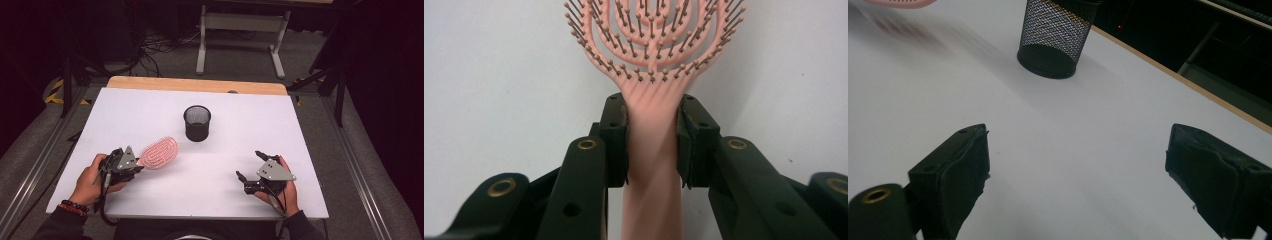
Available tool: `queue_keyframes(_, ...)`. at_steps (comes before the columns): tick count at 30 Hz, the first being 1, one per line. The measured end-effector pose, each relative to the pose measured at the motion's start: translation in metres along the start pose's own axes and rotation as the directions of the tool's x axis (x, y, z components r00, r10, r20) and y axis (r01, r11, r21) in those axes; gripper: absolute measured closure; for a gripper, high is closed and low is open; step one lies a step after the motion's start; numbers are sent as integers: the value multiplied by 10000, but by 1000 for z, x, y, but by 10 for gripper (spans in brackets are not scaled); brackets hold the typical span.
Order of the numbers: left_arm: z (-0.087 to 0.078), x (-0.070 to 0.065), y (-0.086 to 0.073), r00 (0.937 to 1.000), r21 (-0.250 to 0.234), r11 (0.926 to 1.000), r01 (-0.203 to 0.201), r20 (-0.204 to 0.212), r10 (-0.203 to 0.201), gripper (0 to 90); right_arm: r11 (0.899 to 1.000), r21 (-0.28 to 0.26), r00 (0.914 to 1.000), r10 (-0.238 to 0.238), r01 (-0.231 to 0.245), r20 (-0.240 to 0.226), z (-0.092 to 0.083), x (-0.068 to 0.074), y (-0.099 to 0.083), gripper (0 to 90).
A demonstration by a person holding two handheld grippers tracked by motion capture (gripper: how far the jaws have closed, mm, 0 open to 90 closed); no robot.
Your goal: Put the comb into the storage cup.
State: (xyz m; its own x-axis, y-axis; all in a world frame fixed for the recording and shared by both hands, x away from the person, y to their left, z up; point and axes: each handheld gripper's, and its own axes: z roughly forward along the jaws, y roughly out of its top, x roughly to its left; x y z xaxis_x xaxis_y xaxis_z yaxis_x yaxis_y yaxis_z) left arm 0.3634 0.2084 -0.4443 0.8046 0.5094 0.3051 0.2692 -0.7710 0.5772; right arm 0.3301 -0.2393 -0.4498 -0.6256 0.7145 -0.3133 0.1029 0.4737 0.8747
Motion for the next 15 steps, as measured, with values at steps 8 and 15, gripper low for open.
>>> queue_keyframes(8,-7,2,-1,9981,-686,9976,69,-605,-111,696,10000,6,10000,20,-20,12,0,-1,0,111)
queue_keyframes(15,-12,4,-3,9957,-1171,9929,209,-869,-312,696,9998,-87,9995,170,-168,280,-1,-3,-1,111)
